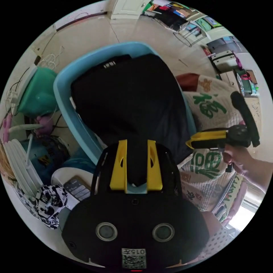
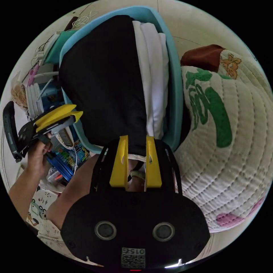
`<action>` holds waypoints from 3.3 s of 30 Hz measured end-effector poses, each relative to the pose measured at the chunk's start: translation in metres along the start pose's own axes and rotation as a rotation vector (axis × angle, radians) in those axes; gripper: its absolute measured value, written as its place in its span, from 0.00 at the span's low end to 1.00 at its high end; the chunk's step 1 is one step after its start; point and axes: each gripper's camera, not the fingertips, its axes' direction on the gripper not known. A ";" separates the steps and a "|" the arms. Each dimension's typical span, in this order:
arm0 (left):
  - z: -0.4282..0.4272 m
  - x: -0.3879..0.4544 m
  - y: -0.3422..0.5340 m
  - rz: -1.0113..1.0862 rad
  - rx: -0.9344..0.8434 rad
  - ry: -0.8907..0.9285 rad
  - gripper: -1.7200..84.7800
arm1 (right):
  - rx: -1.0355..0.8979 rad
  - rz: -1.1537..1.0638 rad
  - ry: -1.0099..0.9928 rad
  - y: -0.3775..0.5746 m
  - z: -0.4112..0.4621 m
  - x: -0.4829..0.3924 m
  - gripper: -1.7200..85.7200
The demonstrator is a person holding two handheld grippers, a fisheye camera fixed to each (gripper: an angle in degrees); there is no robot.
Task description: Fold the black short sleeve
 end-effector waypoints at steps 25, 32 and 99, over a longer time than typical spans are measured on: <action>0.078 0.011 -0.015 0.243 0.281 0.015 0.02 | 0.302 0.191 -0.667 0.236 0.179 0.164 0.15; 0.082 0.035 0.017 0.316 0.247 0.086 0.03 | 0.192 0.191 -0.761 0.208 0.153 0.180 0.19; -0.496 0.319 -0.009 1.272 -0.143 -0.219 0.08 | 0.937 1.164 -0.551 0.407 -1.290 0.536 0.13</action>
